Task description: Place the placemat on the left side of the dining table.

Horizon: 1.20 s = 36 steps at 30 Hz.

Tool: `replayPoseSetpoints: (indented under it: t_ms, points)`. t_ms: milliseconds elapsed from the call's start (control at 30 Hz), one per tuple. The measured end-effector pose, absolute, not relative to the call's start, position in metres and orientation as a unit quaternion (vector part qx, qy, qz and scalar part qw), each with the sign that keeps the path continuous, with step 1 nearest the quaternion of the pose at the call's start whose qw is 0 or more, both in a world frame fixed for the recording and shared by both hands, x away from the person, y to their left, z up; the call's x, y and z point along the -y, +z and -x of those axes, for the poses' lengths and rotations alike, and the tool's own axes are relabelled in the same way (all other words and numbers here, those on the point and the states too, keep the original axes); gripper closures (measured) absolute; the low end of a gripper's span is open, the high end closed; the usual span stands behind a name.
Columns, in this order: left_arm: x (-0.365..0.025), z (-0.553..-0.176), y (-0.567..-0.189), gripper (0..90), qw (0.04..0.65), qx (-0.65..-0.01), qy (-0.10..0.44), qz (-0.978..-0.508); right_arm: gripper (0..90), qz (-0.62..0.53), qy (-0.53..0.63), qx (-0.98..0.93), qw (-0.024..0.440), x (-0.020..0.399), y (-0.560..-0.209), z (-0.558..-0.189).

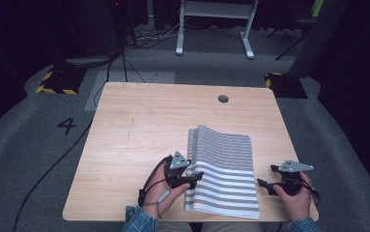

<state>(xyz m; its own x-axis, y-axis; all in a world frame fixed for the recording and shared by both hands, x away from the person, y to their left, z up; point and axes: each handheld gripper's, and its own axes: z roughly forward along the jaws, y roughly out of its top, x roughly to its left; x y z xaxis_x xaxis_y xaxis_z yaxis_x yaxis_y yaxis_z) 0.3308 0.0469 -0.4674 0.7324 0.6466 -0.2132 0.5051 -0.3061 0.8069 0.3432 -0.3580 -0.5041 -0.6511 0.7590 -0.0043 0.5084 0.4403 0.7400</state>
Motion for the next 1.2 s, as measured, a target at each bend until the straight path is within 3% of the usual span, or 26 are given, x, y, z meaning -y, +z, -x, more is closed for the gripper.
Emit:
replayPoseSetpoints:
  t_ms: [433,667,833,967,1033,1200]
  points:
    - [-0.028,-0.343,-0.487,27.0,0.438,-0.376,0.031,-0.816,14.2,-0.372,0.370,-0.835,0.165,0.348,-0.504,-0.349]
    - [-0.021,-0.338,-0.472,32.2,0.459,-0.349,0.040,-0.816,14.2,-0.370,0.369,-0.836,0.165,0.348,-0.504,-0.349]
    - [-0.017,-0.346,-0.486,31.0,0.429,-0.369,0.028,-0.824,14.2,-0.370,0.370,-0.836,0.165,0.348,-0.504,-0.349]
    - [-0.015,-0.340,-0.494,41.1,0.437,-0.367,-0.015,-0.821,14.2,-0.370,0.370,-0.836,0.166,0.348,-0.504,-0.349]
    - [-0.011,-0.338,-0.492,42.5,0.426,-0.357,-0.004,-0.831,14.2,-0.370,0.370,-0.836,0.165,0.348,-0.504,-0.349]
    - [-0.010,-0.338,-0.496,56.2,0.421,-0.363,0.007,-0.831,14.2,-0.371,0.370,-0.836,0.165,0.348,-0.504,-0.349]
